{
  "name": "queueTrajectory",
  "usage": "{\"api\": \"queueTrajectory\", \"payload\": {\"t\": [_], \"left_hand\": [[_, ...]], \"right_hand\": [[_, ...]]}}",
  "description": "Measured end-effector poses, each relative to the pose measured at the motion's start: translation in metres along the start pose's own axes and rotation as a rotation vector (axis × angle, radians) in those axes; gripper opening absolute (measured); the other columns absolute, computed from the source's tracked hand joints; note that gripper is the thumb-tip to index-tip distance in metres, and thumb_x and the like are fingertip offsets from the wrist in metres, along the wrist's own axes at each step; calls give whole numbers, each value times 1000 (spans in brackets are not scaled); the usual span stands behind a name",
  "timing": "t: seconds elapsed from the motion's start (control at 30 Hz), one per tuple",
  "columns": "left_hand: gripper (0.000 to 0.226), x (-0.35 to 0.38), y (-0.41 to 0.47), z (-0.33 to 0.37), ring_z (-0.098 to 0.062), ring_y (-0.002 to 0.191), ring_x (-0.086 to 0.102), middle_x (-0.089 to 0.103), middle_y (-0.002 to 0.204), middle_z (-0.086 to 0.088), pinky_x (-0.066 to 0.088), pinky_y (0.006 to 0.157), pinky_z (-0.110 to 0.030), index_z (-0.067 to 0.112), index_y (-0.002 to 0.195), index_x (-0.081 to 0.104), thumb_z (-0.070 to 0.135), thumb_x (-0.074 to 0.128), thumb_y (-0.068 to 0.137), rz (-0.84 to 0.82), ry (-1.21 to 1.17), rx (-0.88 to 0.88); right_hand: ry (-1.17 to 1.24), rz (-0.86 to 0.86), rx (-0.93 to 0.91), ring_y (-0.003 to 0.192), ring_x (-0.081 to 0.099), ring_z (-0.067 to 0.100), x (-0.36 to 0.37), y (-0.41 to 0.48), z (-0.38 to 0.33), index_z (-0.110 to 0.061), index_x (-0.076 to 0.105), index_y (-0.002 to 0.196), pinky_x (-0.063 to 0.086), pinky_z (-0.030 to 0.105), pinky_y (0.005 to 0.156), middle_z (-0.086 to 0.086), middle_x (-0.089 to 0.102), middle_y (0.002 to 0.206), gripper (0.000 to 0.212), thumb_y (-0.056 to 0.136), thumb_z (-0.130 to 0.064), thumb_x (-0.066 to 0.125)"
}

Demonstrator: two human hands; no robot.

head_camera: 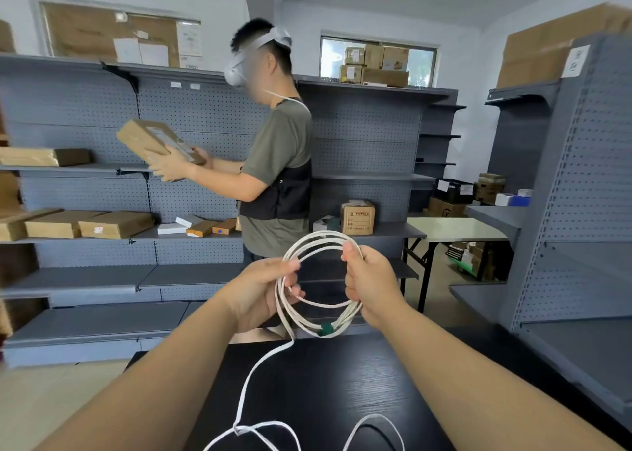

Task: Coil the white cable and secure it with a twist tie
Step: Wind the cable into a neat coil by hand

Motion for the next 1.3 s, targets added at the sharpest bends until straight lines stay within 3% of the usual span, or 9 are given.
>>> {"api": "queueTrajectory", "payload": {"t": [0.07, 0.13, 0.3, 0.37, 0.5, 0.7, 0.9, 1.13, 1.3], "left_hand": [[18, 2, 1, 5, -13, 52, 54, 53, 56, -4, 55, 70, -26, 3, 90, 61, -1, 66, 74, -12, 106, -7], [10, 9, 3, 11, -13, 52, 53, 53, 58, -5, 54, 65, -23, 3, 83, 61, -7, 61, 81, 25, 221, 37], [26, 23, 7, 18, -22, 65, 68, 61, 59, -8, 58, 68, -29, 9, 67, 57, 14, 52, 92, 129, 152, 159], [27, 27, 8, 17, -24, 59, 68, 56, 49, -6, 58, 62, -30, 9, 67, 54, 15, 50, 92, 149, 72, 187], [27, 35, 7, 16, -21, 46, 63, 45, 38, -3, 53, 48, -24, 10, 68, 53, 16, 48, 94, 187, 131, 227], [24, 49, 2, 19, -20, 47, 62, 45, 41, -5, 50, 67, -35, 8, 75, 50, 17, 46, 96, 221, 306, 297], [16, 60, 2, 2, -17, 49, 61, 50, 46, -3, 34, 62, -33, 7, 74, 57, 20, 60, 84, 231, 192, 281], [34, 69, 4, -22, -25, 73, 68, 62, 67, -4, 47, 74, -35, 8, 89, 65, 38, 57, 74, 200, -92, 234], [31, 91, 11, -37, -23, 68, 64, 54, 74, -3, 49, 67, -35, 14, 97, 56, 42, 55, 83, 461, -154, 234]], "right_hand": [[25, 19, -1, 35, 21, 4, 0, 1, -12, -14, 47, 76, 20, 18, 34, -9, 26, 44, 28, 97, -32, 46], [22, 19, -1, 35, 22, 5, -2, 2, -22, -15, 48, 77, 20, 19, 35, -8, 27, 44, 28, 97, -33, 46], [0, -66, -37, 37, 29, 7, -11, 2, -38, -14, 51, 78, 38, 23, 41, -8, 30, 46, 29, 97, -35, 46], [8, -112, -40, 38, 31, 8, -16, 1, -44, -13, 52, 78, 47, 25, 46, -7, 31, 47, 28, 96, -34, 47], [-8, -195, -60, 37, 29, 8, -24, -2, -54, -11, 52, 80, 45, 24, 44, -5, 30, 49, 27, 98, -31, 45], [-44, -235, -110, 37, 28, 9, -35, -3, -60, -9, 50, 82, 43, 26, 44, -5, 30, 48, 25, 98, -28, 45], [75, -25, -121, 35, 25, 5, -36, 2, -48, -7, 55, 90, 27, 20, 36, -13, 31, 40, 27, 97, -32, 47], [150, 174, -68, 36, 24, 5, -45, 9, -35, 4, 54, 100, 25, 22, 35, -12, 28, 38, 38, 96, -34, 48], [113, 254, -72, 41, 28, 9, -47, 10, -27, -11, 53, 81, 29, 23, 39, -3, 32, 52, 30, 95, -38, 47]]}}
Point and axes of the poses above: each hand's wrist, its own y-axis towards the middle knuckle, its own x-axis out of the palm, z = x × y, the point moved 1 cm from there along y, towards the middle knuckle
